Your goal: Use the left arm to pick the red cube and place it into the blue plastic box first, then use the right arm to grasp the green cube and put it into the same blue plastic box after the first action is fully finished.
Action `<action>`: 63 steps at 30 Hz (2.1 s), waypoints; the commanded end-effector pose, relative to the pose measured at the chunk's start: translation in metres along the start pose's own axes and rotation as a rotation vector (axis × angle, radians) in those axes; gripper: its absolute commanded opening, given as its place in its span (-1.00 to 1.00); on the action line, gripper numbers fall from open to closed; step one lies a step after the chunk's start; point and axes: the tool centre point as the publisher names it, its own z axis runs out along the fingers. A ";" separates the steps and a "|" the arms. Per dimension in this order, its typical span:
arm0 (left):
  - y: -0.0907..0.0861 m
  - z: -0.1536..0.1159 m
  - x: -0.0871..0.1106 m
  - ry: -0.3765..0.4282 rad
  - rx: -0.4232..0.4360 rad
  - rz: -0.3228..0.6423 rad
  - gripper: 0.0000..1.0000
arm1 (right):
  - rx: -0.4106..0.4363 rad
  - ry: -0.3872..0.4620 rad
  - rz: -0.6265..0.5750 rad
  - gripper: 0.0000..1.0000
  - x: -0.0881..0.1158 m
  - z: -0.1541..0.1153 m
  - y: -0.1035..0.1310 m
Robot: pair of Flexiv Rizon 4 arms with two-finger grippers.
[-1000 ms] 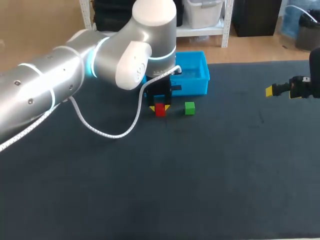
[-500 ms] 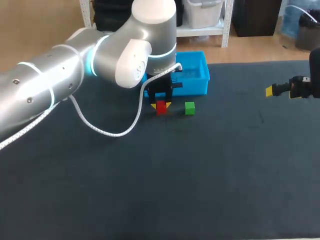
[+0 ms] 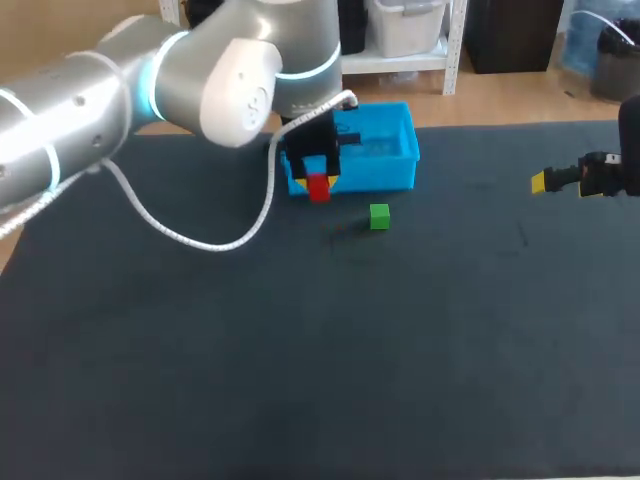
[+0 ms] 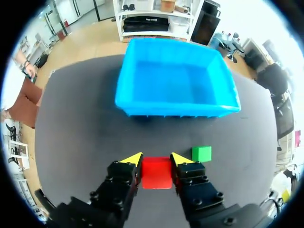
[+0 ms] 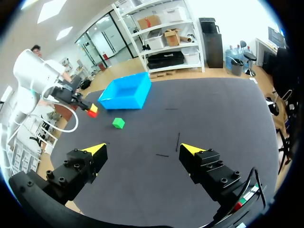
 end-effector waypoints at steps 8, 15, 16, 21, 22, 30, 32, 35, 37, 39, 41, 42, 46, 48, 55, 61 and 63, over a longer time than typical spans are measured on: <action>0.028 -0.045 0.021 -0.097 0.071 0.017 -1.00 | 0.001 0.001 0.000 1.00 0.000 0.000 0.000; 0.028 -0.046 0.025 -0.127 0.112 0.051 -1.00 | 0.001 0.001 0.000 1.00 0.000 0.000 0.000; 0.026 -0.047 0.024 -0.130 0.120 0.058 -1.00 | 0.001 0.001 0.000 1.00 0.000 0.000 0.000; 0.017 -0.055 0.012 -0.170 0.134 0.085 -1.00 | 0.001 0.001 0.000 1.00 0.000 0.000 0.000; 0.015 -0.056 0.008 -0.177 0.136 0.094 -1.00 | 0.001 0.001 0.000 1.00 0.000 0.000 0.000; -0.002 -0.054 -0.020 -0.212 0.144 0.127 -1.00 | 0.001 0.001 0.000 1.00 0.000 0.000 0.000; -0.006 -0.054 -0.030 -0.229 0.151 0.138 -1.00 | 0.001 0.001 0.000 1.00 0.000 0.000 0.000; -0.010 -0.054 -0.044 -0.246 0.155 0.140 -1.00 | 0.001 0.001 0.000 1.00 0.000 0.000 0.000; -0.012 -0.053 -0.053 -0.255 0.165 0.140 -1.00 | 0.001 0.001 0.000 1.00 0.000 0.000 0.000; -0.014 -0.051 -0.062 -0.259 0.163 0.140 -1.00 | 0.001 0.001 0.000 1.00 0.000 0.000 0.000; -0.015 -0.048 -0.068 -0.267 0.159 0.146 -1.00 | 0.001 0.001 0.000 1.00 0.000 0.000 0.000; -0.015 -0.045 -0.073 -0.267 0.163 0.143 -1.00 | 0.001 0.001 0.000 1.00 0.000 0.000 0.000; -0.013 -0.037 -0.086 -0.278 0.153 0.143 -1.00 | 0.001 0.001 0.000 1.00 0.000 0.000 0.000; -0.012 -0.033 -0.093 -0.289 0.143 0.140 -1.00 | 0.001 0.001 0.000 1.00 0.000 0.000 0.000; -0.014 -0.016 -0.108 -0.294 0.133 0.125 -1.00 | 0.001 0.001 0.000 1.00 0.000 0.000 0.000; -0.019 0.003 -0.111 -0.278 0.114 0.114 -1.00 | 0.001 0.001 0.000 1.00 0.000 0.000 0.000; -0.020 0.008 -0.112 -0.276 0.107 0.107 -1.00 | 0.001 0.001 0.000 1.00 0.000 0.000 0.000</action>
